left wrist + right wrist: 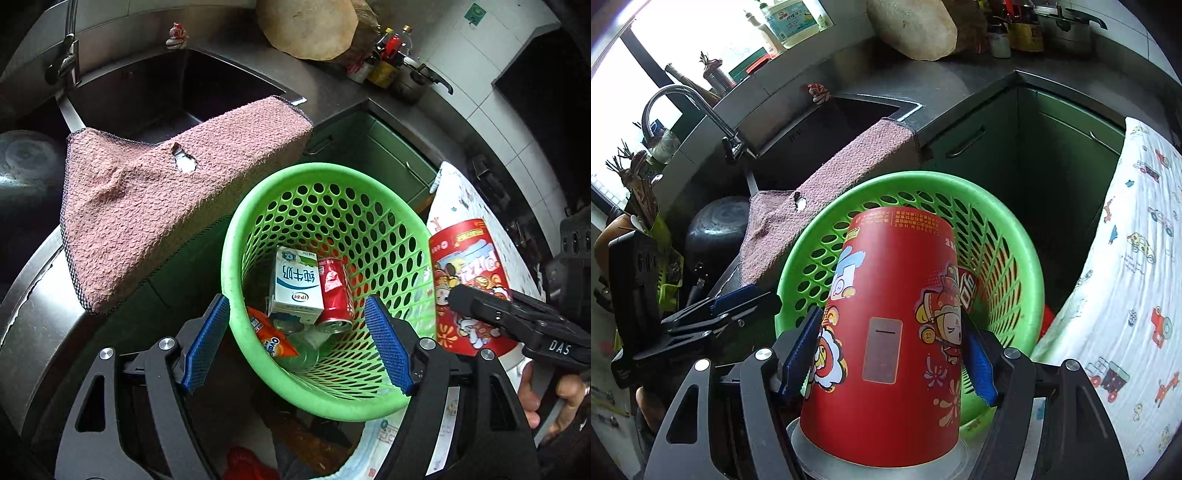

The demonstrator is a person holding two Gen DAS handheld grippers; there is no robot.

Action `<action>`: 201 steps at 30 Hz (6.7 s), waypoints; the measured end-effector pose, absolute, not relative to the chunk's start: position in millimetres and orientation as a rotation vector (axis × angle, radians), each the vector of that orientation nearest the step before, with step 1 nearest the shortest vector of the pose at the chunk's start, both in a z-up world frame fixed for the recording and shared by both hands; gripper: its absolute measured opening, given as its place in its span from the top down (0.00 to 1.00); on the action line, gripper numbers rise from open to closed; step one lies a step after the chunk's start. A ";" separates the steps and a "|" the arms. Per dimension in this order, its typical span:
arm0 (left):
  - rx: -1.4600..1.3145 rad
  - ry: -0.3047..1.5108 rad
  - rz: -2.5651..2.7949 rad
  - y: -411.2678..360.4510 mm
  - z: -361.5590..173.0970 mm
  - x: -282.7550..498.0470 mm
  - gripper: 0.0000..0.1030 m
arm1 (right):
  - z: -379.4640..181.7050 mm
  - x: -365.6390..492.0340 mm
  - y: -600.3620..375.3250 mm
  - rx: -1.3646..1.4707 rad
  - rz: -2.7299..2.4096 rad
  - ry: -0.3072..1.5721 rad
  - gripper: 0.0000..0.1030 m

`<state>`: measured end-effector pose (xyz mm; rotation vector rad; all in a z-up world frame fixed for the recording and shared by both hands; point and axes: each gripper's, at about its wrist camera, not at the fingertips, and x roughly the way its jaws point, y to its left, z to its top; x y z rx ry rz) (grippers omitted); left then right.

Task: Collect trash
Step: 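Drop the red paper cup into the green basket with the right tool, then move both tools back toward the remaining trash on the table, then grasp the crumpled foil with the left tool while the right tool grasps the orange-and-red drink bottle, then carry the crumpled foil over the green basket with the left tool while the right tool carries the bottle, then drop the foil into the green basket with the left tool while the right tool drops the bottle in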

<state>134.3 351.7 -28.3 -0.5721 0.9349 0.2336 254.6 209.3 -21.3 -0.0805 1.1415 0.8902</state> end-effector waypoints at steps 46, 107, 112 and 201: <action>-0.402 1.013 -0.099 141.3 -10.8 211.5 0.27 | 18.9 241.3 -212.9 0.126 0.236 0.974 0.13; 0.004 1.182 -0.533 -240.8 -37.4 402.1 0.08 | -52.5 260.5 -389.4 0.289 0.110 1.154 0.34; 0.042 1.183 -0.519 -250.4 -46.6 405.4 0.08 | -52.7 263.8 -388.9 0.282 0.112 1.157 0.34; -0.340 1.043 0.279 323.9 -42.7 168.3 0.19 | -16.6 282.8 186.9 -0.108 0.827 1.133 0.34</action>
